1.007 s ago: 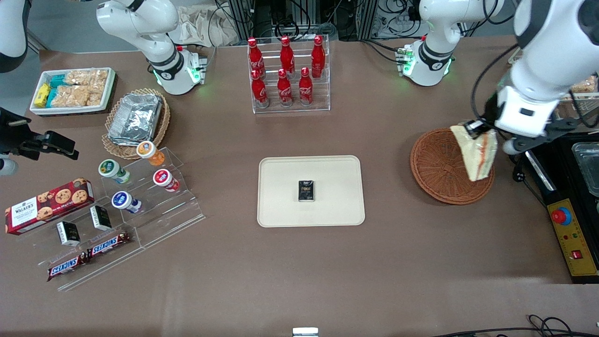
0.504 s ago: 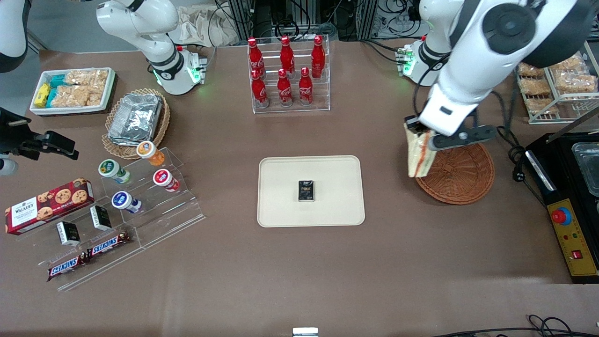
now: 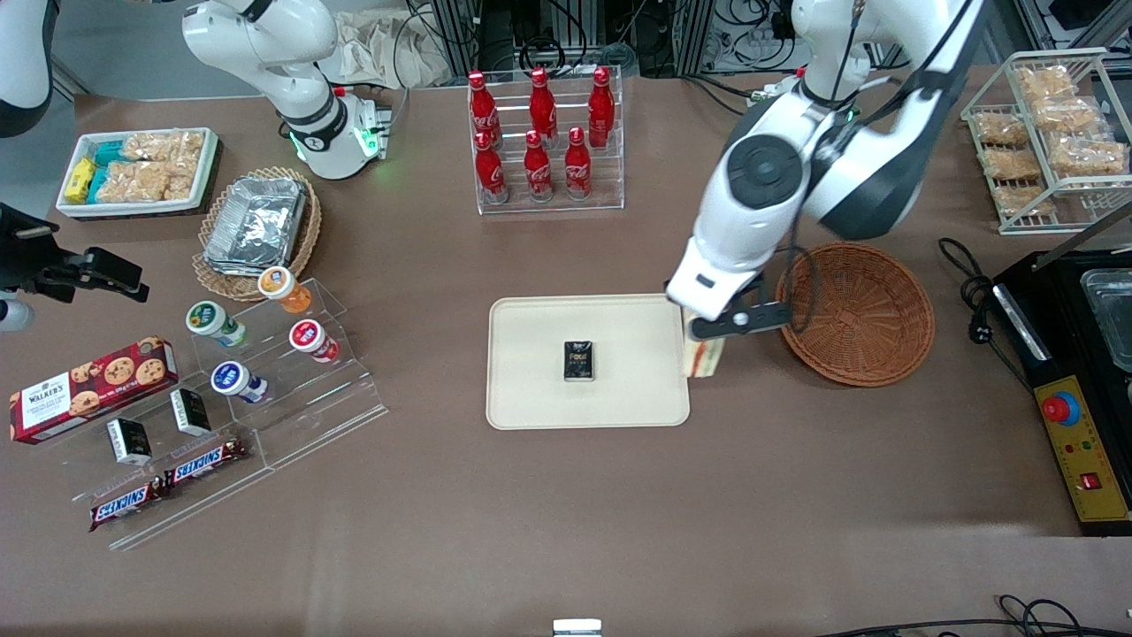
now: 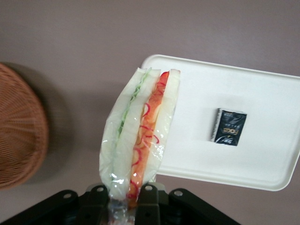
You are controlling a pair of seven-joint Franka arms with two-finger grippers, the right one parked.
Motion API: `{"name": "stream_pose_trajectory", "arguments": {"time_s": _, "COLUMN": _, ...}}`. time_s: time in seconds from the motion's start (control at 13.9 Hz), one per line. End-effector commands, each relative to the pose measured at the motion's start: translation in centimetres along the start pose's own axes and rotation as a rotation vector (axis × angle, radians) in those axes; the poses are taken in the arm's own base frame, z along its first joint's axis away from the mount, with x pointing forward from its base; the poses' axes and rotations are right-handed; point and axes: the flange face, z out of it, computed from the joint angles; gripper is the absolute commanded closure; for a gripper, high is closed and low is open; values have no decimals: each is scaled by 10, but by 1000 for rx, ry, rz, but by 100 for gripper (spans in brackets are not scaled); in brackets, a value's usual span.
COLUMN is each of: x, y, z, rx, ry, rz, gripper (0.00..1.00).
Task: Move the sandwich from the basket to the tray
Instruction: 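Carry the sandwich with the left gripper over the white tray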
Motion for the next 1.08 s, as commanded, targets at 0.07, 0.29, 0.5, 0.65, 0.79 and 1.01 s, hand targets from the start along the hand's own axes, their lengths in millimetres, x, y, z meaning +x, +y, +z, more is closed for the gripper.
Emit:
{"name": "stream_pose_trajectory", "arguments": {"time_s": 0.07, "x": 12, "y": 27, "z": 50, "rx": -28, "ry": 0, "rz": 9, "gripper": 100}}
{"name": "stream_pose_trajectory", "arguments": {"time_s": 0.29, "x": 21, "y": 39, "z": 104, "rx": -9, "ry": 27, "rz": 20, "gripper": 100}}
{"name": "stream_pose_trajectory", "arguments": {"time_s": 0.5, "x": 25, "y": 41, "z": 124, "rx": -17, "ry": 29, "rz": 15, "gripper": 100}}
{"name": "stream_pose_trajectory", "arguments": {"time_s": 0.65, "x": 24, "y": 43, "z": 148, "rx": 12, "ry": 19, "rz": 11, "gripper": 100}}
{"name": "stream_pose_trajectory", "arguments": {"time_s": 0.79, "x": 24, "y": 41, "z": 164, "rx": 46, "ry": 32, "rz": -12, "gripper": 100}}
{"name": "stream_pose_trajectory", "arguments": {"time_s": 1.01, "x": 22, "y": 41, "z": 174, "rx": 57, "ry": 22, "rz": -33, "gripper": 100}}
